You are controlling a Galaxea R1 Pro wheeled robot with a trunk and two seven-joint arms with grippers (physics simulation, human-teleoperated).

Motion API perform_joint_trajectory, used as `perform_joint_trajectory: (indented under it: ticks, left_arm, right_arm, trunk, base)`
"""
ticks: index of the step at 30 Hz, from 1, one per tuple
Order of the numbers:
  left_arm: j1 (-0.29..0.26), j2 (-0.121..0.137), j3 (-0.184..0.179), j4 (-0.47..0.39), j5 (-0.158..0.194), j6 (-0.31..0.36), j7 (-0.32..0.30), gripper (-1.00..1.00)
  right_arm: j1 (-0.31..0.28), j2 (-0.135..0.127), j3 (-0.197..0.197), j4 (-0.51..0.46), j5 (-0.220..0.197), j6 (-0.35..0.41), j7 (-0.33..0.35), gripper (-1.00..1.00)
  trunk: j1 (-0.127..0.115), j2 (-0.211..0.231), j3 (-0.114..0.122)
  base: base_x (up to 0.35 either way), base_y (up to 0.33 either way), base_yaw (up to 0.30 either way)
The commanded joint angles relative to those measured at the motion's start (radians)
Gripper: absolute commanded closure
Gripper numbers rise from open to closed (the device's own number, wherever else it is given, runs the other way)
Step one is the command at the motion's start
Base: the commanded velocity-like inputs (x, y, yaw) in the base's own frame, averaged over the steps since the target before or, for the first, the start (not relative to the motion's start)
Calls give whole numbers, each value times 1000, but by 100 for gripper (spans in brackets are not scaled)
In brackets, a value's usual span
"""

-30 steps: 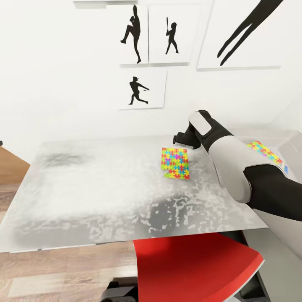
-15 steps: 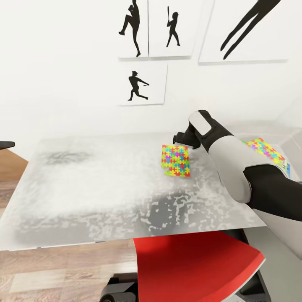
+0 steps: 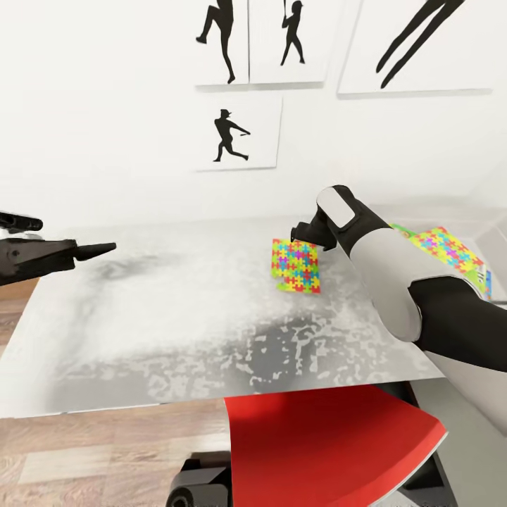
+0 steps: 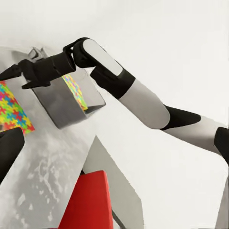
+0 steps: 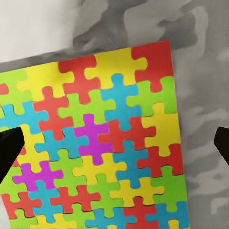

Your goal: Put all the toys in the child's room - the three board games (two on the bed and one on the table), the two jigsaw puzzles on the table, and the tennis ball on the table - inside the toy box on the table in the child's room.

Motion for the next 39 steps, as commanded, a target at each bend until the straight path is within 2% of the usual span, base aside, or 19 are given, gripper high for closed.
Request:
perform_joint_trajectory:
  ticks: [1,3,6,10,23,31,39]
  left_arm:
    - [-7,-21,-2,1,7,7,36,-100]
    - [-25,-64,-3,5,10,7,103,-100]
    - [-45,-89,-4,8,12,7,146,-100]
    - [-61,-105,-4,11,12,7,172,-100]
    - [-69,-105,-6,11,17,7,178,-100]
    - [-68,-92,-3,11,65,7,176,-100]
    - [-68,-84,-2,11,72,7,176,-100]
  right_arm:
    - [-1,-1,7,-1,-11,2,-8,-100]
    - [-1,-1,7,-1,-11,2,-8,-100]
    - [-1,-1,7,-1,-11,2,-8,-100]
    - [-1,-1,7,-1,-11,2,-8,-100]
    - [-1,-1,7,-7,-11,1,-7,-100]
    - [1,-2,8,-43,-11,3,-7,-100]
    - [2,-2,9,-87,-11,5,21,-100]
  trunk:
    - [0,-2,-3]
    - [0,-2,-6]
    - [0,-2,-11]
    - [0,-2,-18]
    - [0,-2,-39]
    - [0,-2,-47]
    - [0,-2,-47]
  base:
    - [0,0,0]
    - [0,0,0]
    - [0,0,0]
    - [0,0,0]
    - [0,0,0]
    - [0,0,0]
    - [0,0,0]
